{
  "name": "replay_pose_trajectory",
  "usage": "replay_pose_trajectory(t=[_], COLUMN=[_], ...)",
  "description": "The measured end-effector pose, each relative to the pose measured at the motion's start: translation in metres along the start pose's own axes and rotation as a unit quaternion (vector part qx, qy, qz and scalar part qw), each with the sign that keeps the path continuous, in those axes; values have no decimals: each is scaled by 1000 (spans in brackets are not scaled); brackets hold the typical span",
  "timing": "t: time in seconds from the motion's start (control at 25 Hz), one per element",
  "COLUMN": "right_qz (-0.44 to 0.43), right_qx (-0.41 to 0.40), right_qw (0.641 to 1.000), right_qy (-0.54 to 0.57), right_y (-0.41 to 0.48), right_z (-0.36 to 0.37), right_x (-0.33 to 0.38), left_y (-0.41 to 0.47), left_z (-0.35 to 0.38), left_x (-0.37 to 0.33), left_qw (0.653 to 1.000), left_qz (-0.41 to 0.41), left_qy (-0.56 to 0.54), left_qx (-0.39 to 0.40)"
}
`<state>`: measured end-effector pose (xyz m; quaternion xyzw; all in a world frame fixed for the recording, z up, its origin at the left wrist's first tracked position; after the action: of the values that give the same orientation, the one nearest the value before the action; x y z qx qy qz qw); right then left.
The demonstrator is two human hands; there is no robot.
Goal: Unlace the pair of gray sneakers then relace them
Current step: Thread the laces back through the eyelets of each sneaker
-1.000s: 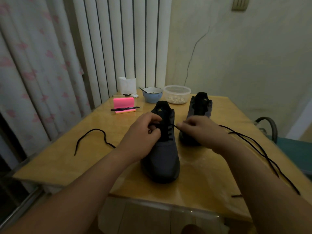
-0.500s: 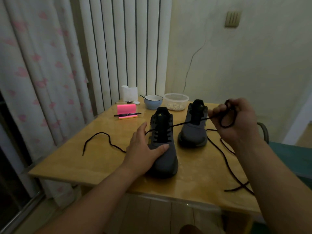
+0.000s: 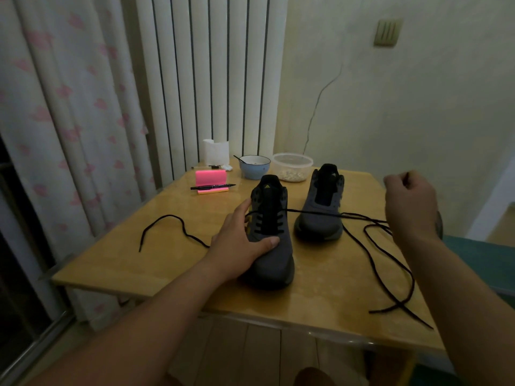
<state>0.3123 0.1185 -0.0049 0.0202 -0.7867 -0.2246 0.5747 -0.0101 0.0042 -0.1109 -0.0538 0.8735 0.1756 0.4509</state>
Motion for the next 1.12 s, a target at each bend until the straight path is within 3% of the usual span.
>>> replay_pose_trajectory(t=[0.2, 0.28, 0.4, 0.48, 0.56, 0.64, 0.72, 0.8, 0.84, 0.96, 1.04, 1.12], right_qz=[-39, -71, -191, -228, -242, -247, -198, -128, -106, -124, -148, -162], right_qx=[190, 192, 159, 261, 382, 436, 448, 445, 441, 436, 456, 473], right_qw=[967, 952, 945, 922, 876, 846, 860, 882, 890, 891, 877, 860], right_qy=[-168, -225, -211, -171, -170, -183, -145, -85, -55, -17, -37, -100], right_y=[-35, -48, -64, -82, -103, -111, -103, -92, -90, -89, -99, -106], right_z=[67, 81, 97, 129, 167, 191, 200, 198, 194, 187, 186, 187], right_x=[-8, -4, 39, 70, 92, 105, 111, 118, 125, 149, 156, 147], left_y=[-3, -1, 8, 15, 24, 32, 32, 12, 6, 16, 26, 41], left_z=[-11, -23, -47, -60, -69, -77, -100, -117, -116, -86, -78, -88], left_x=[7, 8, -13, -40, -65, -76, -81, -92, -96, -89, -78, -74], left_qw=[999, 997, 995, 992, 989, 988, 972, 931, 932, 988, 958, 892], left_qz=[-32, -31, 14, 72, 111, 120, 128, 169, 173, 37, -45, -51], left_qy=[37, 60, 88, 99, 90, 87, 136, 168, 140, -76, -274, -442], left_qx=[-17, -24, -45, -43, -25, -31, -141, -277, -287, -130, -74, -77])
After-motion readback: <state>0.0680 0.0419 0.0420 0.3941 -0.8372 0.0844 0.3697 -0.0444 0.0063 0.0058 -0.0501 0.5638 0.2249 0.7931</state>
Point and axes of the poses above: each hand's wrist, its own y-axis towards the middle knuckle, its own z-axis out of the palm, x = y × z, the point moved 9 cm from there along y, towards the middle knuckle, and after that the axes turned 4 degrees about z, right-handed, at the moved point
